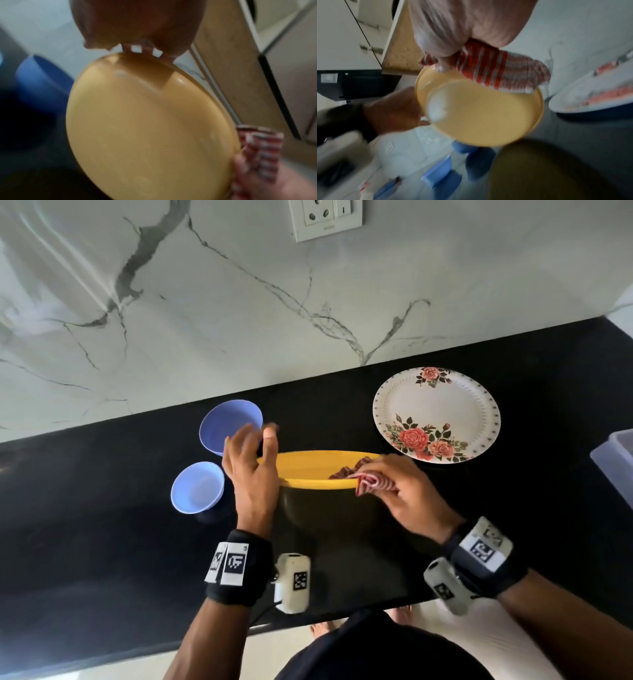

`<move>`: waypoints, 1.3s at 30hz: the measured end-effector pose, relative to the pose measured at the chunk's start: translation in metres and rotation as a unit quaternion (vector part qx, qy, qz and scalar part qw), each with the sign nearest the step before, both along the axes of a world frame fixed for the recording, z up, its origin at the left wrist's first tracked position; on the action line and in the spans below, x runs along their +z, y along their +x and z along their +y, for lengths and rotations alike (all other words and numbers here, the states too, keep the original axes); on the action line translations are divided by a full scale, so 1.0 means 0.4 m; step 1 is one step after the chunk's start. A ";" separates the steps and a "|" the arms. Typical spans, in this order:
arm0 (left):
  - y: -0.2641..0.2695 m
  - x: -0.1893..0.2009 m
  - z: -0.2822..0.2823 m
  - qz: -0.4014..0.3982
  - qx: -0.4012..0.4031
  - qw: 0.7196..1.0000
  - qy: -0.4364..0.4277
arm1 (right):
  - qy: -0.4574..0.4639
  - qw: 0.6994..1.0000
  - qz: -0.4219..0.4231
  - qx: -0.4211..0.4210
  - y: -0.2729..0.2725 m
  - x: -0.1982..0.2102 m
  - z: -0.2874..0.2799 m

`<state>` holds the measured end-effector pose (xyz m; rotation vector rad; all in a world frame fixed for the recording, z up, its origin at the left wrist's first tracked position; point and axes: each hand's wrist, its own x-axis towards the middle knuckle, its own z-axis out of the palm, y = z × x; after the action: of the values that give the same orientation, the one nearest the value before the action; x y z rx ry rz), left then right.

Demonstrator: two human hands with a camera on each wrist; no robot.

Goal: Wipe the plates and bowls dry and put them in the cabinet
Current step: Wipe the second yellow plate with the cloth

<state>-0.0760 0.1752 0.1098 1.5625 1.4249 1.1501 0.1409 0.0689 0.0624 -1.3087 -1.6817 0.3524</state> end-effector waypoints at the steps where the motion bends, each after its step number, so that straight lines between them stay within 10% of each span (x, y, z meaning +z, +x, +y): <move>1: -0.008 0.004 0.000 0.031 -0.065 0.997 0.022 | -0.015 1.000 0.001 0.024 0.022 0.034 0.007; 6: -0.020 0.041 -0.016 0.139 -0.321 0.936 0.030 | -0.130 0.988 0.065 0.050 0.120 0.172 0.050; 13: 0.046 0.057 -0.016 0.186 -0.252 0.947 0.070 | -0.084 0.995 0.011 0.045 0.094 0.227 0.107; 19: 0.077 0.042 -0.039 0.095 -0.223 0.969 0.043 | 0.094 0.959 -0.203 -0.176 -0.052 0.208 0.141; 28: 0.001 0.034 -0.057 0.004 -0.190 0.981 -0.025 | 0.119 0.964 0.008 -0.239 0.047 0.134 0.222; 34: 0.039 0.101 -0.044 0.228 -0.246 0.940 0.063 | 0.181 0.944 -0.199 -0.191 -0.024 0.200 0.207; 39: 0.061 0.093 -0.038 0.229 -0.211 0.945 0.105 | 0.209 0.935 -0.223 -0.181 -0.037 0.192 0.205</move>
<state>-0.0516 0.1600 0.1468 2.2639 1.1728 0.7249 0.1262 0.1511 0.1392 -1.3938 -1.7018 -0.5335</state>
